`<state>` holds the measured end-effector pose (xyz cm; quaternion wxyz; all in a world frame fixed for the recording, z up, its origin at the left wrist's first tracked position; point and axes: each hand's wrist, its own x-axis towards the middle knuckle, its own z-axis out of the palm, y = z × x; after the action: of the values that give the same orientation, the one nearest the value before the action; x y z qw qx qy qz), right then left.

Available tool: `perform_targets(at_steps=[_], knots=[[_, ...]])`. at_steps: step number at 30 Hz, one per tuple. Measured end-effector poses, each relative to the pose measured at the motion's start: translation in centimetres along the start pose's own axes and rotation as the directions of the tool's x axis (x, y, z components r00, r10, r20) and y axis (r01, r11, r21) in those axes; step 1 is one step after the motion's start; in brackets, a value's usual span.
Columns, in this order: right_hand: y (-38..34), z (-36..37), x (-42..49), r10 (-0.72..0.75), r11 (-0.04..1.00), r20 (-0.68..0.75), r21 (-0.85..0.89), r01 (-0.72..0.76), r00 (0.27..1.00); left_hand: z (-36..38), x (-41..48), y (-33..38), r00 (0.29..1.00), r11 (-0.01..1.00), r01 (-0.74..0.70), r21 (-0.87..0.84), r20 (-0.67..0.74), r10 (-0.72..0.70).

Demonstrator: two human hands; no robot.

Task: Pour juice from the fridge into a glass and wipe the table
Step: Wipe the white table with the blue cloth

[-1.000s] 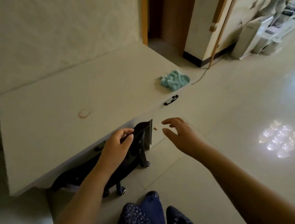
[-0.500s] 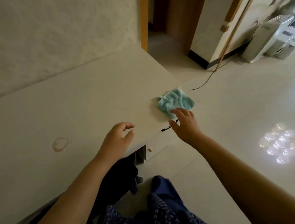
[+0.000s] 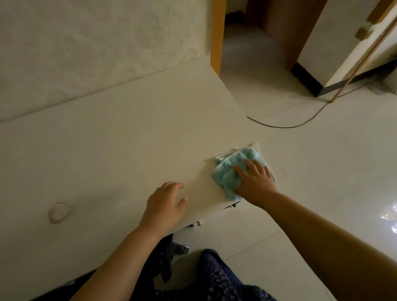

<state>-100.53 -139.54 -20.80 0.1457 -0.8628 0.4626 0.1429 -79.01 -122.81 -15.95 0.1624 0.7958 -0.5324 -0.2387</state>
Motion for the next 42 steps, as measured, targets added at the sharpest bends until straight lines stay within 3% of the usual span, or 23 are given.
perform_targets(at_steps=[6,15,18,22,28,33,35,38,42], knots=[[1.2,0.7,1.1,-0.092,0.991,-0.037,-0.099,0.088,0.995,2.7,1.8,0.0,0.996,0.991,0.05,0.123,0.068,-0.059],[0.3,0.3,1.4,-0.129,0.985,-0.098,-0.125,0.116,0.987,2.9,1.5,-1.0,0.992,0.988,0.119,0.099,0.039,-0.124],[-0.4,-0.2,1.4,-0.076,0.996,-0.085,-0.05,0.072,0.993,2.4,0.5,-2.1,0.989,0.987,0.147,0.071,0.004,-0.148],[-2.8,-1.3,1.5,0.013,0.974,-0.143,0.225,0.02,0.99,1.3,-1.3,-4.2,0.978,0.978,0.203,0.047,-0.05,-0.201],[-12.8,-2.8,1.2,-0.077,0.911,-0.261,0.375,0.174,0.962,-2.7,-6.2,-9.7,0.923,0.946,0.325,-0.018,-0.211,-0.321],[-22.9,-1.8,0.4,-0.164,0.78,-0.241,0.562,0.275,0.957,-7.2,-11.7,-17.3,0.769,0.852,0.523,-0.018,-0.421,-0.481],[-27.1,-0.9,0.3,-0.15,0.732,-0.209,0.633,0.25,0.966,-8.6,-13.8,-21.4,0.719,0.789,0.614,-0.021,-0.397,-0.57],[-32.8,1.1,0.5,-0.105,0.752,-0.205,0.624,0.212,0.973,-10.0,-17.0,-27.7,0.683,0.736,0.676,-0.046,-0.338,-0.648],[-39.4,4.5,1.2,-0.012,0.82,-0.185,0.56,0.116,0.983,-11.3,-19.7,-34.6,0.701,0.731,0.68,-0.045,-0.252,-0.667]])
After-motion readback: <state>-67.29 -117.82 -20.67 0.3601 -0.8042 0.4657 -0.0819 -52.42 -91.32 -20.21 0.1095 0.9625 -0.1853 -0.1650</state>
